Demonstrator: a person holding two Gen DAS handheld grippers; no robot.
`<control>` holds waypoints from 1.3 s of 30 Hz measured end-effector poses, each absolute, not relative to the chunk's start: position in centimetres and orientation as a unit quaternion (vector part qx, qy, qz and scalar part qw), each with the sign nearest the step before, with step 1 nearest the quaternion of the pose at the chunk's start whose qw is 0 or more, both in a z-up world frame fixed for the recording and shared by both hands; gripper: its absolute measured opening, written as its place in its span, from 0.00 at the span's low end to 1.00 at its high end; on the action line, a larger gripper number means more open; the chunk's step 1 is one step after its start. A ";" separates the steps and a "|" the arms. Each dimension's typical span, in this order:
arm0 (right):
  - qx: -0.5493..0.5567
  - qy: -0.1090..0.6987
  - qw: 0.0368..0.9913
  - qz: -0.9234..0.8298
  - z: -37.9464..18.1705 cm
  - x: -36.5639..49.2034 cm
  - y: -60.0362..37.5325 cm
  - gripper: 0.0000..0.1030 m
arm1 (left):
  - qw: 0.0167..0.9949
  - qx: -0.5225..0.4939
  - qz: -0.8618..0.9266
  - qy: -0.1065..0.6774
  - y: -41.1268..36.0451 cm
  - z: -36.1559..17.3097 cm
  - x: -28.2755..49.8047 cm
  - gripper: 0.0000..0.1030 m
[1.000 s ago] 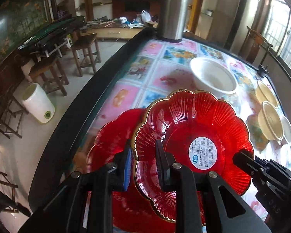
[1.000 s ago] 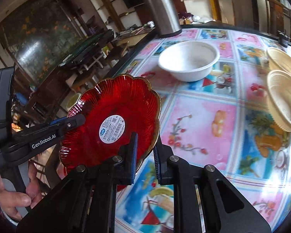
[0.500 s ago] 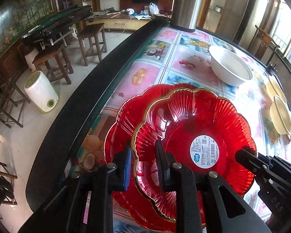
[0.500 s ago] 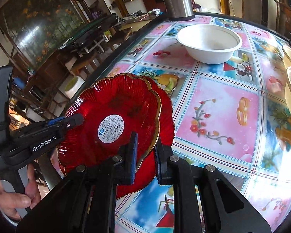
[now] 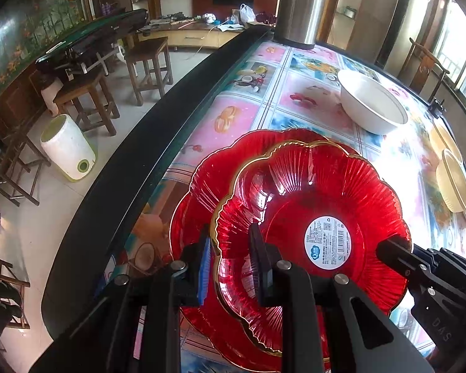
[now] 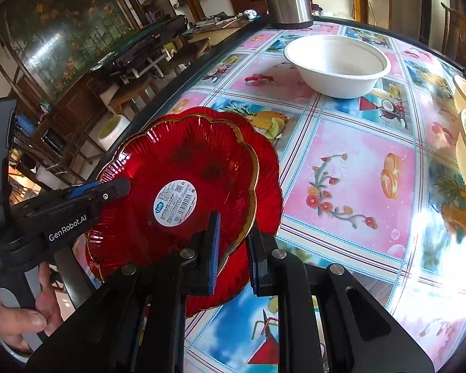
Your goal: Organize plates and bowls
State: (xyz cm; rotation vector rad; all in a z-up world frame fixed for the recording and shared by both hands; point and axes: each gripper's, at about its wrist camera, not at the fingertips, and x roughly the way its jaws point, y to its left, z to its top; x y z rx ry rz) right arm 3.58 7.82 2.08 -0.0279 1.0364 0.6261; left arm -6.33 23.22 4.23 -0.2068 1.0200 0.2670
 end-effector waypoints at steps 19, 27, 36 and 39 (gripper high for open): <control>-0.110 0.492 0.818 0.275 1.6 3.3 10.9 0.27 | 0.858 -0.088 0.136 0.487 23.5 3.1 -6.7 0.24; -0.134 0.503 0.809 0.272 1.9 3.5 11.6 0.36 | 0.861 -0.082 0.135 0.483 23.1 3.0 -6.7 0.25; -0.137 0.493 0.818 0.262 2.3 3.1 11.6 0.51 | 0.865 -0.093 0.129 0.477 23.2 3.5 -6.9 0.31; -0.113 0.476 0.832 0.262 3.7 2.9 10.1 0.51 | 0.871 -0.105 0.134 0.462 23.6 4.5 -7.4 0.36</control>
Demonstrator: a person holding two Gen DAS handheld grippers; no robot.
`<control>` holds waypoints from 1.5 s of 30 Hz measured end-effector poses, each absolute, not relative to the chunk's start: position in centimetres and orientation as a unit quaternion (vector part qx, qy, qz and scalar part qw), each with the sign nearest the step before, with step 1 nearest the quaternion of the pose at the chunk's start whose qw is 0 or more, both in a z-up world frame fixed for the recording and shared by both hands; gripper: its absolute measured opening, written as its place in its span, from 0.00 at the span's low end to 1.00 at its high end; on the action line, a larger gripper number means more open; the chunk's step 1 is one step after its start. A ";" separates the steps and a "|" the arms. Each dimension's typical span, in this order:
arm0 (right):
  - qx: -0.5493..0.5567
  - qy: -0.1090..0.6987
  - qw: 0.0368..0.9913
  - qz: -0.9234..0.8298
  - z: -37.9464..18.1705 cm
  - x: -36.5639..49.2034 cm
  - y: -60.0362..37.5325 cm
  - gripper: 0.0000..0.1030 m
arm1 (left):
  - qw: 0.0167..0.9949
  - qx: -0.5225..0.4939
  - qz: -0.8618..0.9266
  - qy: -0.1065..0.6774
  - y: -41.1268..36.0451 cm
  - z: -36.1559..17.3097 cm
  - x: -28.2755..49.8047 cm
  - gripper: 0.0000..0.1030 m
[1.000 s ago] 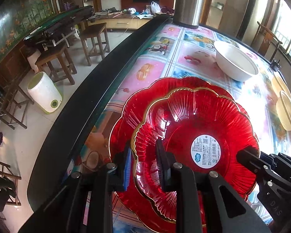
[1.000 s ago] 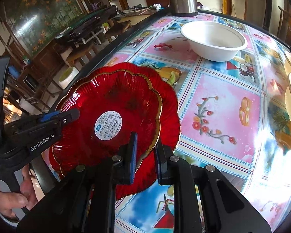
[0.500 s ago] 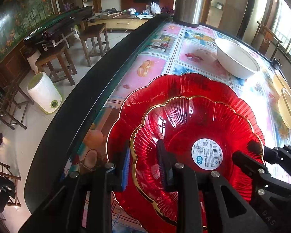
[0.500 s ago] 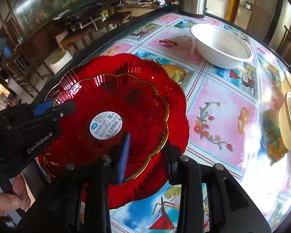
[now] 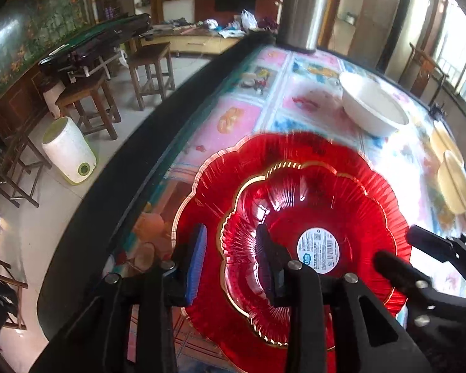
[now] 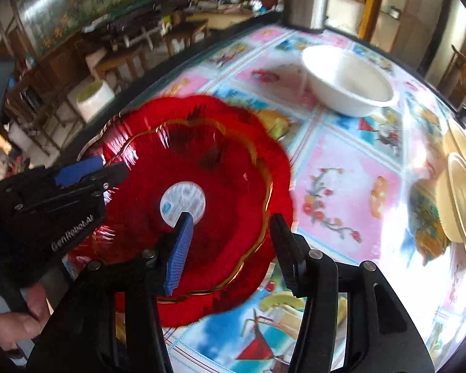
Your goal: Organize plates and bowls
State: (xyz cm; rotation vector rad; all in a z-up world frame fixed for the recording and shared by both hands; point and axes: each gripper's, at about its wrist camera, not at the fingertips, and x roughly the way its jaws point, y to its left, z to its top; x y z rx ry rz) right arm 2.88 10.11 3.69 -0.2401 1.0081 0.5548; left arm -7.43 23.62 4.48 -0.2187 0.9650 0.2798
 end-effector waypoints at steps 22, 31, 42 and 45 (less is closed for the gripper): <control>0.038 0.411 0.876 0.250 8.9 1.4 -2.6 0.59 | 0.910 -0.102 0.076 0.395 17.9 8.8 -5.8 0.76; 0.096 0.428 0.884 0.160 7.5 2.0 -13.4 0.59 | 0.902 -0.056 0.029 0.427 11.1 7.6 -3.0 0.76; 0.141 0.438 0.880 0.116 6.2 3.3 -20.2 0.59 | 0.894 -0.021 -0.017 0.448 3.9 7.6 -0.5 0.76; 0.155 0.440 0.879 0.099 6.1 3.9 -21.8 0.59 | 0.894 -0.006 -0.020 0.448 2.4 7.9 0.3 0.76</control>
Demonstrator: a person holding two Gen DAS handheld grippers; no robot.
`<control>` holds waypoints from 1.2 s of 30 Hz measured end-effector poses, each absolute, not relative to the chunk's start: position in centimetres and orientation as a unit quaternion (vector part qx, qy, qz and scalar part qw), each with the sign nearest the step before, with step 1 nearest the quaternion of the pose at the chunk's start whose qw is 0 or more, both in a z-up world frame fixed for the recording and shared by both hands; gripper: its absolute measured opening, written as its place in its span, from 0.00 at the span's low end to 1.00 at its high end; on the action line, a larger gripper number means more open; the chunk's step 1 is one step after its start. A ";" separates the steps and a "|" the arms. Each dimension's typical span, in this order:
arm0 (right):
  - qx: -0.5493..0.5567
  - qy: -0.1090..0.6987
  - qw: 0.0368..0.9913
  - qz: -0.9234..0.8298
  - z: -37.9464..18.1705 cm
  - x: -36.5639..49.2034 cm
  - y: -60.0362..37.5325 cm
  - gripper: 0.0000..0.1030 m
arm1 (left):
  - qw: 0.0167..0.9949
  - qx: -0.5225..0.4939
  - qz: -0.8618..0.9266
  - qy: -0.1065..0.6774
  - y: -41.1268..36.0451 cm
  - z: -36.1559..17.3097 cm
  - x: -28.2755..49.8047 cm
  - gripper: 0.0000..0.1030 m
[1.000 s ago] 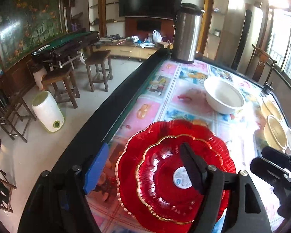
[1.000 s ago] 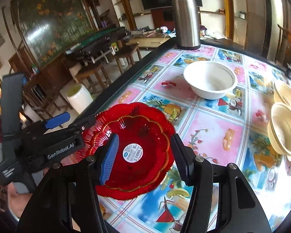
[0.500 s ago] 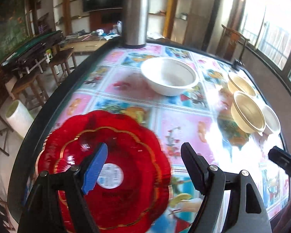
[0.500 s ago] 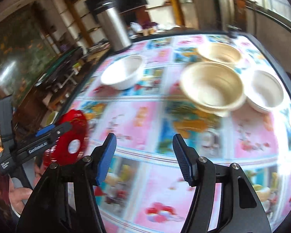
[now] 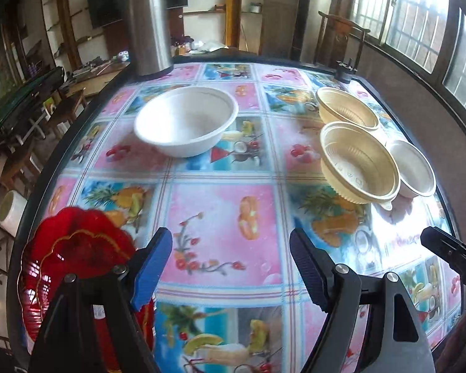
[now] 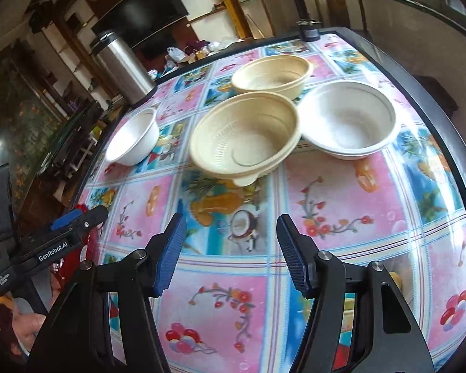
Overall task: Organize plates and bowls
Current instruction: 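Move the left gripper to the white bowl and grasp its rim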
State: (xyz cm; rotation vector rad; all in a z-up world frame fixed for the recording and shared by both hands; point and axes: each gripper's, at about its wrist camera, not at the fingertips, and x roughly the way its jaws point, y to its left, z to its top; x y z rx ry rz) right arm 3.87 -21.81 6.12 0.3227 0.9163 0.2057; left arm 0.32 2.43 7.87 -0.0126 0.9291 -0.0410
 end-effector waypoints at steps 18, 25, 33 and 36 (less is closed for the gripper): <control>0.154 0.456 0.854 0.198 7.9 14.0 -12.3 0.59 | 0.887 -0.019 0.043 0.459 8.4 9.9 8.9 0.76; 0.149 0.478 0.840 0.208 6.4 19.8 -8.2 0.59 | 0.878 -0.041 0.064 0.473 11.9 8.7 12.7 0.76; 0.141 0.497 0.828 0.218 5.0 24.5 -4.5 0.59 | 0.862 -0.060 0.083 0.497 14.6 6.8 15.6 0.76; 0.132 0.502 0.827 0.217 4.5 25.5 -3.5 0.59 | 0.861 -0.062 0.084 0.498 14.9 6.4 16.4 0.76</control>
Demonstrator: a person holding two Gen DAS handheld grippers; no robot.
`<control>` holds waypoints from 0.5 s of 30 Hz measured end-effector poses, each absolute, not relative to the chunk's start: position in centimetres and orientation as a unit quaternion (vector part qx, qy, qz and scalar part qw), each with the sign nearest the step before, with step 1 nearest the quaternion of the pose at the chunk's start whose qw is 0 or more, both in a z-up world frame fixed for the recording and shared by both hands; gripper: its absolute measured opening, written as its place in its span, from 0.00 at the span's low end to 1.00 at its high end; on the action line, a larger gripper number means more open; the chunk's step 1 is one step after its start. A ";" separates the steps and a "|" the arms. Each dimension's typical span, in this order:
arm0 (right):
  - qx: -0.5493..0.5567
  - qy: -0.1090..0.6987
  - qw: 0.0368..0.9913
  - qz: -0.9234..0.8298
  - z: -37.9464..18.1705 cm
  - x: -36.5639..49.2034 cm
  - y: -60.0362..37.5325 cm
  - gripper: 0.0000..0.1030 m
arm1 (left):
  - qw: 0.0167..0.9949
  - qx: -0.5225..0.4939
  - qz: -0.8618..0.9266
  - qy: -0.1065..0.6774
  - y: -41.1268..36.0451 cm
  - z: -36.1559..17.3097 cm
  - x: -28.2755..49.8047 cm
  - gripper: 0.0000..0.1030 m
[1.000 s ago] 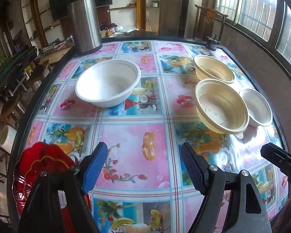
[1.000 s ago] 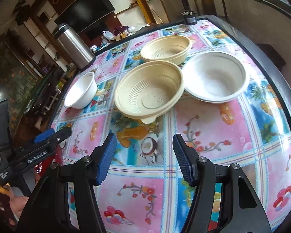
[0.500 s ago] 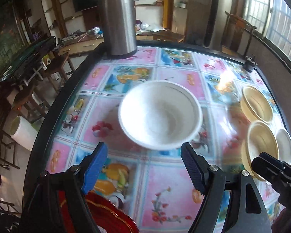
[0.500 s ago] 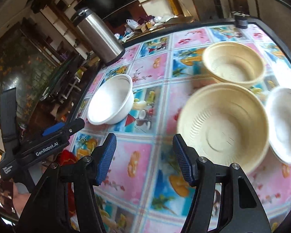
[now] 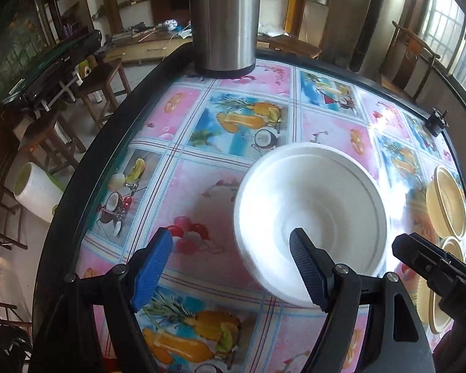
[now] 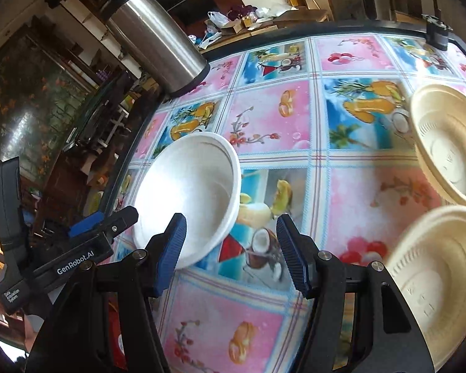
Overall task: Organize plates and bowls
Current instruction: 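Move the left gripper to the white bowl and grasp its rim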
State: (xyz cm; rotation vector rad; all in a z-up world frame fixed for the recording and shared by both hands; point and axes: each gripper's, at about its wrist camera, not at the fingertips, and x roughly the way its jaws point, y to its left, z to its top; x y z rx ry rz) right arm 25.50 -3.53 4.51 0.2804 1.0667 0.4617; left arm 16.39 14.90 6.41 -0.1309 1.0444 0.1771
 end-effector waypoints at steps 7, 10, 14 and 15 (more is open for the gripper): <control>0.097 0.507 0.830 0.212 3.6 27.3 -1.4 0.59 | 0.856 -0.066 0.092 0.505 15.7 5.6 17.6 0.76; 0.076 0.501 0.836 0.208 3.5 27.8 -0.8 0.59 | 0.853 -0.063 0.096 0.509 15.8 5.3 17.8 0.76; 0.063 0.501 0.837 0.213 3.2 28.3 -0.5 0.59 | 0.849 -0.052 0.097 0.517 15.6 4.8 18.2 0.76; 0.061 0.501 0.836 0.215 3.1 28.5 -0.4 0.59 | 0.849 -0.050 0.098 0.517 15.6 4.7 18.3 0.76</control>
